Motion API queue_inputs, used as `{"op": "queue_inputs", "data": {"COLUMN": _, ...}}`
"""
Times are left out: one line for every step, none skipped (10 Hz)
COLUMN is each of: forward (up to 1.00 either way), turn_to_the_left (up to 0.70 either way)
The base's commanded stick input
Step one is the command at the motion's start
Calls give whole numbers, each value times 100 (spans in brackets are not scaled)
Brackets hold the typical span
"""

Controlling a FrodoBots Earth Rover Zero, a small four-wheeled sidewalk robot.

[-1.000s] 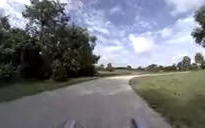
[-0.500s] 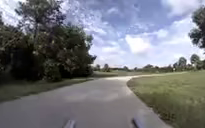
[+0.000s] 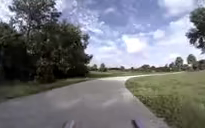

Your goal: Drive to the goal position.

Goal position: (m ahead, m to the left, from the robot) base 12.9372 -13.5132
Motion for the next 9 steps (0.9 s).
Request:
{"op": "queue_inputs", "data": {"forward": 69, "turn_to_the_left": 27}}
{"op": "queue_inputs", "data": {"forward": 69, "turn_to_the_left": 33}}
{"op": "queue_inputs", "data": {"forward": 69, "turn_to_the_left": 34}}
{"op": "queue_inputs", "data": {"forward": 69, "turn_to_the_left": 34}}
{"op": "queue_inputs", "data": {"forward": 69, "turn_to_the_left": 10}}
{"op": "queue_inputs", "data": {"forward": 69, "turn_to_the_left": 3}}
{"op": "queue_inputs", "data": {"forward": 69, "turn_to_the_left": 3}}
{"op": "queue_inputs", "data": {"forward": 69, "turn_to_the_left": 3}}
{"op": "queue_inputs", "data": {"forward": 69, "turn_to_the_left": 3}}
